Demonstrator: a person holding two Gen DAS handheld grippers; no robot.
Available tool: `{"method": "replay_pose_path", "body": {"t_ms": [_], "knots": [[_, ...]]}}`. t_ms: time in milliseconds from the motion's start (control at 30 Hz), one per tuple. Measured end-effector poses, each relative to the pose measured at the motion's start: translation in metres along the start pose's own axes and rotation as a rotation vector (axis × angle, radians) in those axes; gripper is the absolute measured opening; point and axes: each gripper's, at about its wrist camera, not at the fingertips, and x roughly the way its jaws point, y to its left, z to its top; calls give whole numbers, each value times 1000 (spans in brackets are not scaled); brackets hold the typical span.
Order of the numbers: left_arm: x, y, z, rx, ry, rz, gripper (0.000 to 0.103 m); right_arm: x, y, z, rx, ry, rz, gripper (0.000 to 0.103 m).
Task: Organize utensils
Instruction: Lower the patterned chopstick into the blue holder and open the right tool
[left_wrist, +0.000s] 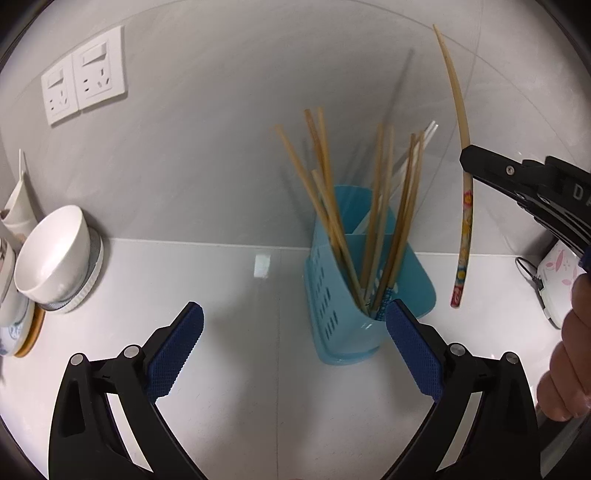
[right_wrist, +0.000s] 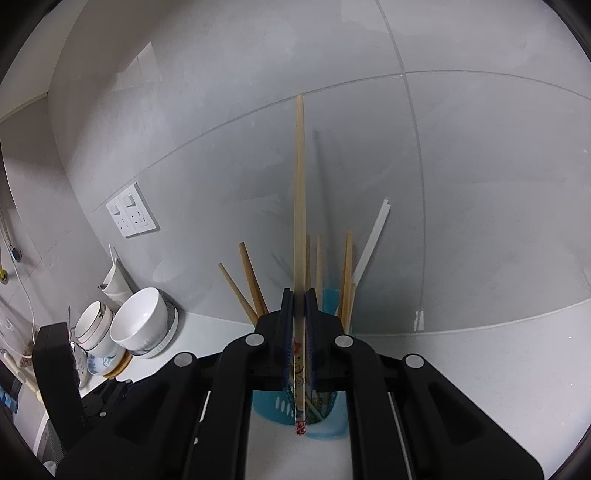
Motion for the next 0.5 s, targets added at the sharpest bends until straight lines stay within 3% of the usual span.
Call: {"method": "replay_pose_path", "body": {"t_ms": [233,500], "knots": [[5,10,6,-27,13,8,97,15,3,-1,-2,-54,5,6],[10,19,6,-50,20,24,97,36,5,-17,-25,-12,-11,6]]}}
